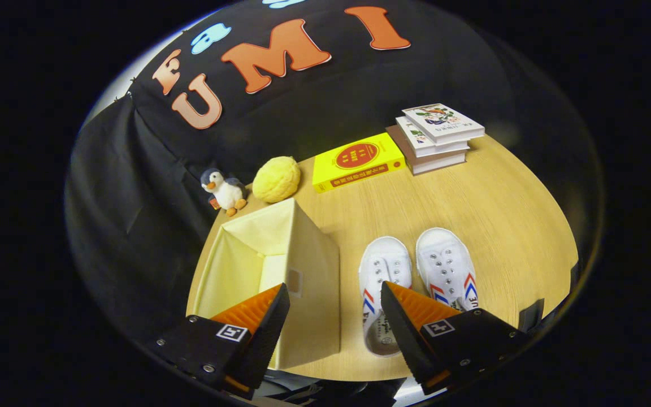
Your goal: Open the storage box then place both shoes into the box .Put the left shoe in first, then the right shoe, with the right side of both shoes facing outward in a uniform manner.
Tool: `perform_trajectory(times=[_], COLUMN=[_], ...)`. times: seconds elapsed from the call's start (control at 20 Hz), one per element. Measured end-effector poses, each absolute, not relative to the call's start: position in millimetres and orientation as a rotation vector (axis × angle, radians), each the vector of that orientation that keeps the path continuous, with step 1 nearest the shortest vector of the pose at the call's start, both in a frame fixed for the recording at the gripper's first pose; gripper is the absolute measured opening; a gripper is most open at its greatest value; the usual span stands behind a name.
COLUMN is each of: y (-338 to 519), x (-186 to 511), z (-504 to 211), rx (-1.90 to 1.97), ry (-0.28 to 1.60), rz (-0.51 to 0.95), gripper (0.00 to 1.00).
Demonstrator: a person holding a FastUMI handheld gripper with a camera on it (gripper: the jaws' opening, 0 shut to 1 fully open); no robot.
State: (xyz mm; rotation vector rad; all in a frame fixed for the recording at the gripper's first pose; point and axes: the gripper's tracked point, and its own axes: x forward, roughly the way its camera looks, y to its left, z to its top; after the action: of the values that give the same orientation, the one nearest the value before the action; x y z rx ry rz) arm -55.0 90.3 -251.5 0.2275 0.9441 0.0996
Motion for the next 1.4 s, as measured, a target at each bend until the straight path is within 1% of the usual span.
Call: perform_trajectory(times=[0.25, 0.65, 0.75, 0.8, 0.95, 1.15, 1.2, 1.25, 1.3, 1.4], y=[59.5, 38.1, 35.0, 34.1, 31.8, 32.0, 34.7, 37.4, 38.3, 38.0], x=[-65.1, -77.7, -79.8, -78.7, -76.9, -76.1, -75.9, -70.4, -72.5, -72.5], z=[-287.0, -331.5, -341.1, -346.0, -362.0, -381.6, -381.5, -383.9, -384.1, -386.1], rx=[0.212, 0.15, 0.13, 0.124, 0.111, 0.096, 0.118, 0.141, 0.157, 0.186], ry=[1.005, 1.09, 1.125, 1.136, 1.155, 1.198, 1.203, 1.207, 1.218, 1.232], rz=[0.052, 0.041, 0.04, 0.039, 0.034, 0.026, 0.033, 0.035, 0.045, 0.067], gripper=[0.94, 0.78, 0.72, 0.67, 0.6, 0.46, 0.38, 0.34, 0.25, 0.2])
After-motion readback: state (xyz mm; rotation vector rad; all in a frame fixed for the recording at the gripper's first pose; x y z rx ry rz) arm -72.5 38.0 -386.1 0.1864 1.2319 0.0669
